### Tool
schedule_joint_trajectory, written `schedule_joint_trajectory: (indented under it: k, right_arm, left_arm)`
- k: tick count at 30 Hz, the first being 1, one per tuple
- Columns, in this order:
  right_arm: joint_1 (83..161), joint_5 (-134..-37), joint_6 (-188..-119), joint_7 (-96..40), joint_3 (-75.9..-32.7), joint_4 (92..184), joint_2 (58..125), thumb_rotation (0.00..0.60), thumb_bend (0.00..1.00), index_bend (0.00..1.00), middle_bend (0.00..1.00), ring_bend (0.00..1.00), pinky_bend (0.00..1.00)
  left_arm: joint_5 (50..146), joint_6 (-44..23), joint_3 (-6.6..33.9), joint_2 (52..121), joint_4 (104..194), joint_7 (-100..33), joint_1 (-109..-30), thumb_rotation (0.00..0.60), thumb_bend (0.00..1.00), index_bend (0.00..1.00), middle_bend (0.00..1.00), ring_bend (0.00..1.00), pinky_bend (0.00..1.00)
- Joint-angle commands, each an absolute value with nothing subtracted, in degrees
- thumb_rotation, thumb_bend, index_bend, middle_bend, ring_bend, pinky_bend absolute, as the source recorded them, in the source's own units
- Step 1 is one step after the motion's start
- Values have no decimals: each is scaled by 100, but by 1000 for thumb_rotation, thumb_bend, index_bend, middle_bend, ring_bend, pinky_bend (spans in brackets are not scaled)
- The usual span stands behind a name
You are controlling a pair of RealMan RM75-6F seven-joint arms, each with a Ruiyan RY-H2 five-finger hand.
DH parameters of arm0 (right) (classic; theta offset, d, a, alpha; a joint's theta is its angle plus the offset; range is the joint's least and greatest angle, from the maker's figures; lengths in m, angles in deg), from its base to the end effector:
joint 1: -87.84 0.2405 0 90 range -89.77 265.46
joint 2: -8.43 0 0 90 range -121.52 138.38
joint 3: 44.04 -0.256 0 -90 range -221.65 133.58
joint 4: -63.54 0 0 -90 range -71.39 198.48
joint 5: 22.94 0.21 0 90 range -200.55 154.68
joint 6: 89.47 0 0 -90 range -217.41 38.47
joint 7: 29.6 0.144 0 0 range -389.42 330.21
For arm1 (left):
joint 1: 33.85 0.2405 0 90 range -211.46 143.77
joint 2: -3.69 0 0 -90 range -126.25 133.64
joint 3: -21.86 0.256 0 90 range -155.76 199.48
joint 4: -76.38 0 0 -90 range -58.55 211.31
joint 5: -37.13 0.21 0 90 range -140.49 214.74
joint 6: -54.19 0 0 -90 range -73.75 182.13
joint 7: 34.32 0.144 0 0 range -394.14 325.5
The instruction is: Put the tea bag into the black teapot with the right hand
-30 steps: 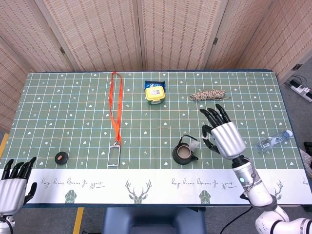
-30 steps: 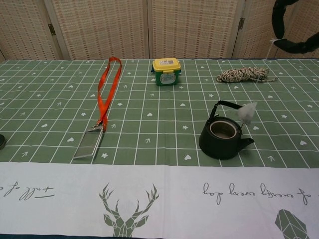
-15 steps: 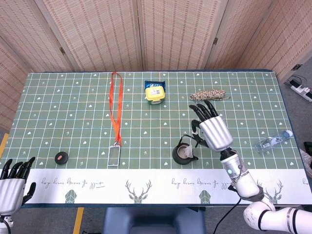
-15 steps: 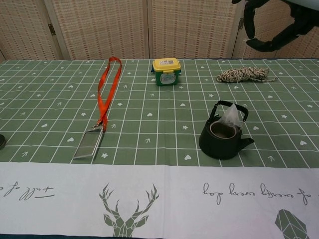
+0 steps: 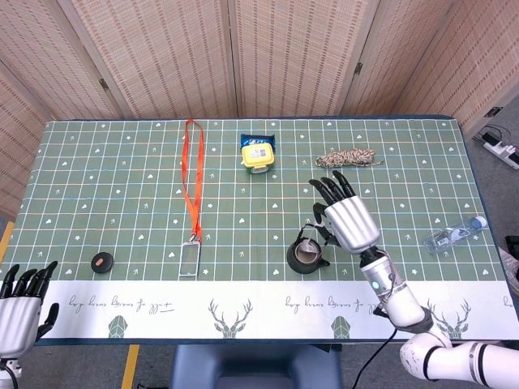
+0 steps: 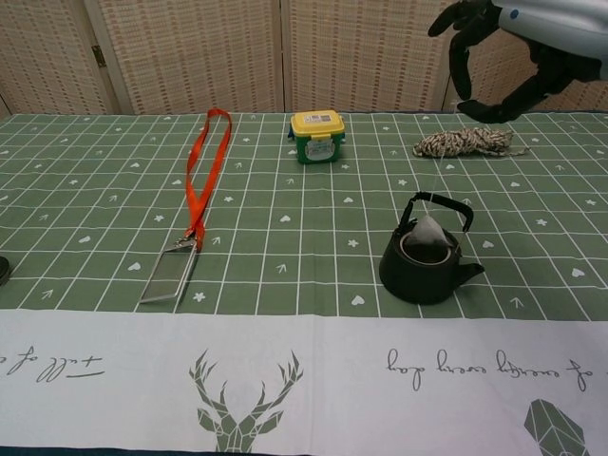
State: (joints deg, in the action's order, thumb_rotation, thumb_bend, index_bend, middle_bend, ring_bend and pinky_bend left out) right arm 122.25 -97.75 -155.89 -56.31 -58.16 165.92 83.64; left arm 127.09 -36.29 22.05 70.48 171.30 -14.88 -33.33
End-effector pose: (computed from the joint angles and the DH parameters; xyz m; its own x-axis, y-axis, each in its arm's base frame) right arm -0.1269 -0.3161 0.0778 0.4602 0.0295 0.8873 -0.8014 -0.4164 0.4295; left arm -0.3024 0.1406 0.1427 0.6120 0.0011 0.7909 0.7908 0.0098 -0.6119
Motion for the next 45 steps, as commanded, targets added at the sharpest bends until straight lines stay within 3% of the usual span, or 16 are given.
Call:
schedule_joint_trajectory:
  k: [1, 23, 36, 45]
  right_arm:
    - [12251, -9737, -15595, -5669, -5820, 16632, 8362, 600, 536, 671, 166, 118, 0]
    - [12448, -9903, -15454, -6563, -5199, 16701, 8835, 600, 536, 671, 166, 114, 0]
    - [12342, -10359, -15375, -6201, -4795, 16536, 8914, 600, 536, 671, 166, 116, 0]
    - [12504, -10251, -14934, -5997, -4772, 16660, 9015, 600, 536, 671, 167, 115, 0]
  left_arm:
    - [12729, -3645, 2211, 7039, 17137, -1494, -3326, 600, 408, 62, 198, 148, 51]
    - [12800, -3730, 2229, 6992, 17183, -1536, -3279, 600, 408, 59, 198, 147, 51]
    - [12679, -3688, 2199, 6999, 17218, -1484, -3267, 600, 409, 62, 198, 147, 51]
    - [12338, -3728, 2072, 6834, 17439, -1601, -3198, 600, 409, 83, 198, 148, 54]
